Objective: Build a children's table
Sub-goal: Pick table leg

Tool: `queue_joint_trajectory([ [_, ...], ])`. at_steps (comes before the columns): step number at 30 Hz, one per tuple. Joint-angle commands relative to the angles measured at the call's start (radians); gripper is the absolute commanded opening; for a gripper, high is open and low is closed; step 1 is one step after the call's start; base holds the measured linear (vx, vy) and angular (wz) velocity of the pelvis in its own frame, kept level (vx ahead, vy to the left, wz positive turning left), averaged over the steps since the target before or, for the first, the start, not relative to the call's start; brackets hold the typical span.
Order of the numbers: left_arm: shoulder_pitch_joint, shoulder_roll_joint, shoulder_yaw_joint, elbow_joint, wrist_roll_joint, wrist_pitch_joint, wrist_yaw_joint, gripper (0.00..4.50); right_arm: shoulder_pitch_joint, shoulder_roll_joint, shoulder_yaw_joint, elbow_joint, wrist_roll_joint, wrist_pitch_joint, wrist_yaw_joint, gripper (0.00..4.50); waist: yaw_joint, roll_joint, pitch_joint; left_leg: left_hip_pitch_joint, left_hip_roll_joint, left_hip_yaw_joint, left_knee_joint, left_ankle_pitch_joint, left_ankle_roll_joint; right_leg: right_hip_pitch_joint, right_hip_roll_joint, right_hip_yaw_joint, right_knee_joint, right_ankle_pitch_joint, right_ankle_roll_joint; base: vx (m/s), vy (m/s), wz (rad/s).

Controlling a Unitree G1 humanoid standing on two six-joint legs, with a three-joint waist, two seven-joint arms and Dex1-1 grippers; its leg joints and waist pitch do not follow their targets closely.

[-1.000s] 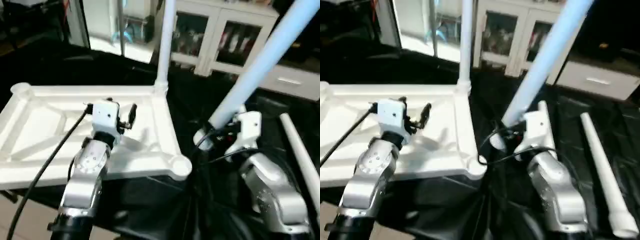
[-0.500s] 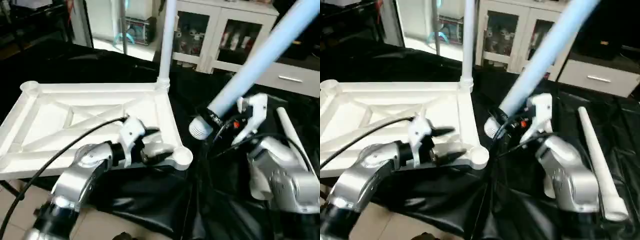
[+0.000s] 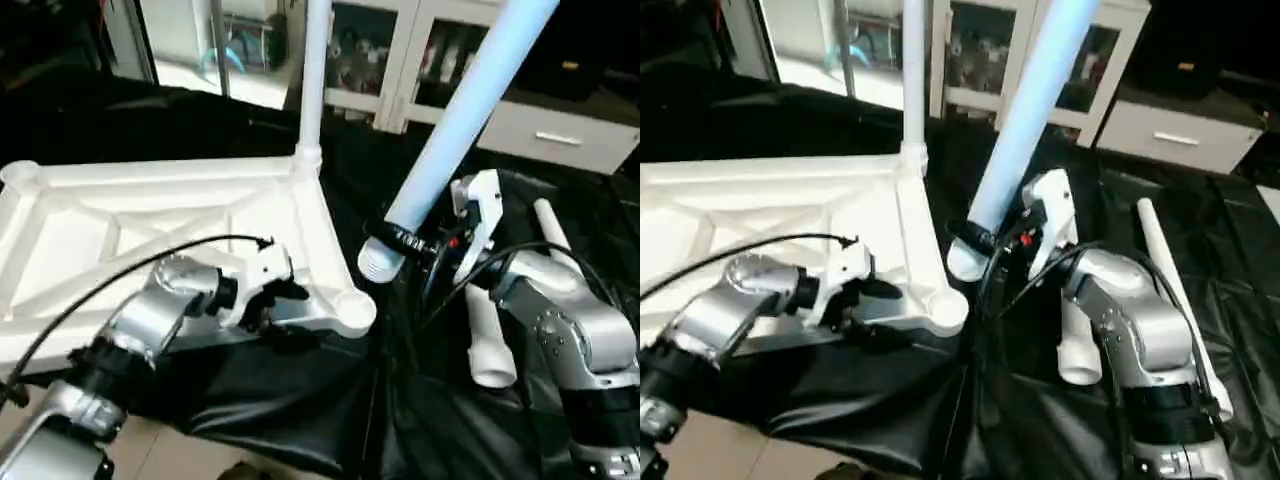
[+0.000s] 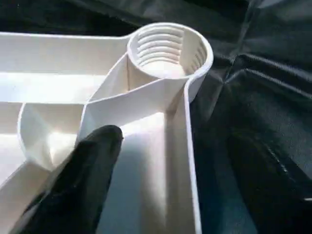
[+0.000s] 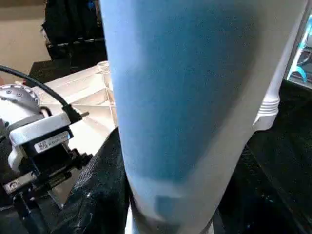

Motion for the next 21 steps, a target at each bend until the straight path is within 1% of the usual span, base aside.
queue_joint_trajectory([
  [1,-0.008,0.016,-0.007,0.014,0.025,0.007,0.005,3.58,-0.001,-0.011,0.010,-0.009,0.005,-0.001,0.009,1.86,0.003,0.002,-0.072,0.040,0.101,-0.035,-0.080,-0.147,0.029,0.028,-0.102,0.044,-0.064,0.075,-0.284,0.000,0.000,0.00],
  [2,-0.007,0.019,-0.005,0.013,0.030,0.006,0.008,3.47,0.001,-0.009,0.013,-0.010,0.004,-0.002,0.008,1.86,0.003,0.000,-0.071,0.041,0.102,-0.035,-0.082,-0.161,0.022,0.027,-0.101,0.044,-0.066,0.048,-0.281,0.000,0.000,0.00],
  [3,-0.003,0.019,0.000,0.002,0.029,0.017,0.011,3.37,0.005,-0.007,0.017,-0.012,0.002,-0.003,0.006,1.86,0.004,0.002,-0.067,0.044,0.104,-0.034,-0.086,-0.206,-0.005,0.023,-0.100,0.045,-0.071,-0.025,-0.272,0.000,0.000,0.00],
  [4,-0.003,0.019,0.000,0.002,0.029,0.017,0.011,3.28,0.005,-0.006,0.017,-0.012,0.002,-0.003,0.006,1.86,0.004,0.001,-0.066,0.045,0.104,-0.033,-0.088,-0.218,-0.014,0.022,-0.100,0.046,-0.073,-0.045,-0.268,0.000,0.000,0.00],
  [5,-0.003,0.019,0.000,0.002,0.029,0.017,0.011,3.25,0.005,-0.006,0.017,-0.012,0.002,-0.003,0.006,1.86,0.007,0.002,-0.065,0.047,0.106,-0.032,-0.090,-0.242,-0.032,0.019,-0.101,0.046,-0.076,-0.083,-0.257,0.000,0.000,0.00],
  [6,-0.002,0.016,0.003,-0.001,0.029,0.024,0.009,3.20,0.007,-0.005,0.018,-0.013,0.001,-0.003,0.007,1.86,0.007,0.001,-0.065,0.048,0.106,-0.030,-0.091,-0.255,-0.046,0.017,-0.101,0.047,-0.077,-0.102,-0.249,0.000,0.000,0.00],
  [7,-0.002,0.016,0.002,-0.003,0.029,0.025,0.009,3.10,0.008,-0.005,0.018,-0.013,0.001,-0.003,0.007,1.86,0.009,0.001,-0.066,0.049,0.107,-0.028,-0.091,-0.252,-0.054,0.016,-0.101,0.047,-0.076,-0.101,-0.242,0.000,0.000,0.00],
  [8,0.005,0.019,0.001,-0.024,0.034,0.044,0.014,2.98,0.011,-0.001,0.019,-0.015,-0.002,-0.002,0.005,1.86,0.009,0.002,-0.067,0.051,0.107,-0.026,-0.091,-0.249,-0.057,0.014,-0.100,0.047,-0.075,-0.095,-0.241,0.000,0.000,0.00],
  [10,0.029,0.038,0.000,-0.103,0.053,0.104,0.050,2.90,0.014,0.009,0.019,-0.018,-0.004,-0.001,0.000,1.86,0.010,0.001,-0.068,0.049,0.110,-0.024,-0.092,-0.232,-0.059,0.015,-0.100,0.046,-0.070,-0.063,-0.239,0.000,0.000,0.00],
  [11,0.034,0.041,0.002,-0.117,0.053,0.111,0.054,2.84,0.013,0.012,0.018,-0.018,-0.003,-0.001,-0.001,1.86,0.010,0.000,-0.068,0.047,0.109,-0.023,-0.091,-0.215,-0.051,0.014,-0.098,0.046,-0.068,-0.040,-0.238,0.000,0.000,0.00],
  [13,0.036,0.042,0.005,-0.122,0.054,0.114,0.062,2.77,0.012,0.013,0.018,-0.017,-0.002,-0.001,-0.001,1.86,0.011,-0.003,-0.069,0.047,0.106,-0.019,-0.087,-0.195,-0.040,0.014,-0.099,0.047,-0.070,-0.024,-0.239,0.000,0.000,0.00],
  [14,0.038,0.044,0.002,-0.123,0.063,0.110,0.068,2.54,0.010,0.016,0.018,-0.013,-0.001,-0.002,0.000,1.86,0.014,-0.005,-0.069,0.046,0.105,-0.019,-0.086,-0.187,-0.033,0.016,-0.100,0.047,-0.069,-0.023,-0.239,0.000,0.000,0.00],
  [15,0.041,0.046,-0.002,-0.123,0.072,0.103,0.072,2.47,0.008,0.019,0.021,-0.011,0.000,-0.003,-0.001,1.86,0.014,-0.008,-0.068,0.044,0.105,-0.019,-0.087,-0.185,-0.029,0.016,-0.099,0.047,-0.071,-0.028,-0.237,0.000,0.000,0.00],
  [16,0.050,0.044,-0.009,-0.124,0.084,0.086,0.077,2.42,0.006,0.023,0.027,-0.005,0.000,-0.005,-0.001,1.86,0.015,-0.007,-0.068,0.045,0.106,-0.020,-0.087,-0.187,-0.029,0.016,-0.100,0.047,-0.072,-0.033,-0.235,0.000,0.000,0.00],
  [18,0.051,0.044,-0.009,-0.124,0.085,0.085,0.077,2.34,0.006,0.023,0.027,-0.005,0.000,-0.005,-0.001,1.86,0.015,-0.007,-0.067,0.047,0.106,-0.020,-0.088,-0.203,-0.037,0.013,-0.099,0.047,-0.074,-0.060,-0.230,0.000,0.000,0.00],
  [21,0.062,0.043,-0.027,-0.132,0.106,0.085,0.083,2.05,0.004,0.031,0.034,0.003,-0.002,-0.008,-0.002,1.86,0.014,-0.009,-0.067,0.047,0.107,-0.021,-0.090,-0.214,-0.044,0.012,-0.099,0.047,-0.074,-0.069,-0.227,0.000,0.000,0.00],
])
